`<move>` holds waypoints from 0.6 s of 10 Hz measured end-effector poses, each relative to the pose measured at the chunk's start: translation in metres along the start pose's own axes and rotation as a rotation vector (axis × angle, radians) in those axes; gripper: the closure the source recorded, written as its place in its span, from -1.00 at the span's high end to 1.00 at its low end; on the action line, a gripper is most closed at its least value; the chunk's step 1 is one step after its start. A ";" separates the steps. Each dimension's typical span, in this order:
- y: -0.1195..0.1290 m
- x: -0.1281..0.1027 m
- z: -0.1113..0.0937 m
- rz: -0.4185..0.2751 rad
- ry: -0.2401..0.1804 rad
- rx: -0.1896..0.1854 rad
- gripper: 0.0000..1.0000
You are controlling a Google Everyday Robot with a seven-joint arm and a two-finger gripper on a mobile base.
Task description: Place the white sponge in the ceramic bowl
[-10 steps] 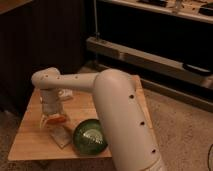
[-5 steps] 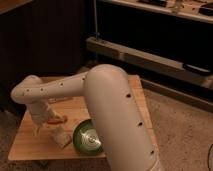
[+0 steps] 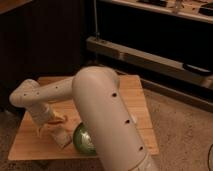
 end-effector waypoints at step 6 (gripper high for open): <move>0.017 0.004 0.023 -0.020 -0.083 0.065 0.60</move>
